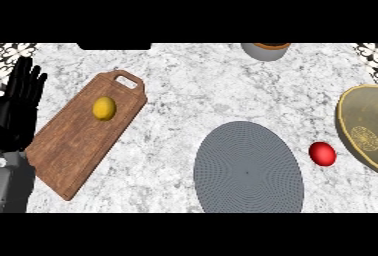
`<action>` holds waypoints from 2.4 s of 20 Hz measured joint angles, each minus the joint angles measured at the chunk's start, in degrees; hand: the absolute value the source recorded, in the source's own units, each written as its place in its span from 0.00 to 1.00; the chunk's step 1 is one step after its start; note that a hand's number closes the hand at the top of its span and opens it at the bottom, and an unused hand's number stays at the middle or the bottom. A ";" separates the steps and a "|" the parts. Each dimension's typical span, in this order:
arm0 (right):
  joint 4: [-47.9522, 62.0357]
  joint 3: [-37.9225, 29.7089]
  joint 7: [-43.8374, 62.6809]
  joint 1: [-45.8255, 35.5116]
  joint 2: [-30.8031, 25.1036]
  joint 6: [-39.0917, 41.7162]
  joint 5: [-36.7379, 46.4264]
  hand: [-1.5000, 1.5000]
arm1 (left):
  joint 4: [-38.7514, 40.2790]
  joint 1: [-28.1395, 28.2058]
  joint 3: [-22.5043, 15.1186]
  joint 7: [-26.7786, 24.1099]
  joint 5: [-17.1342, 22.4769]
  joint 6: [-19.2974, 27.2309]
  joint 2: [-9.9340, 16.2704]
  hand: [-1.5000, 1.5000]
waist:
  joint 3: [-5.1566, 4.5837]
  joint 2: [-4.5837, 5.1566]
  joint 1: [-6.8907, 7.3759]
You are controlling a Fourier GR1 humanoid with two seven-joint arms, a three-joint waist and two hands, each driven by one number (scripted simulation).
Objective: Pick the bell pepper from the placemat and place it in the bowl
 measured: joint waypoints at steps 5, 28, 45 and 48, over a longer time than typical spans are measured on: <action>-2.27 3.73 4.52 -4.33 -0.81 3.90 -2.94 1.00 | 0.26 -1.17 -0.28 0.30 0.15 -0.54 0.17 0.50 | -0.09 0.11 0.97; -26.02 29.46 28.50 -19.04 21.83 0.35 0.36 1.00 | 1.14 -0.31 0.59 -0.88 0.10 -1.50 -0.03 0.50 | -0.16 0.06 0.66; -8.17 22.86 28.47 -28.78 35.22 -7.75 -5.09 0.00 | 1.61 -2.00 0.93 0.13 -0.25 -1.12 0.04 0.50 | -0.04 0.18 0.71; -4.98 18.93 27.29 -30.56 33.78 -9.82 -7.53 0.00 | 2.05 -2.80 0.89 0.16 -0.45 -0.87 0.02 0.50 | -0.03 0.25 0.67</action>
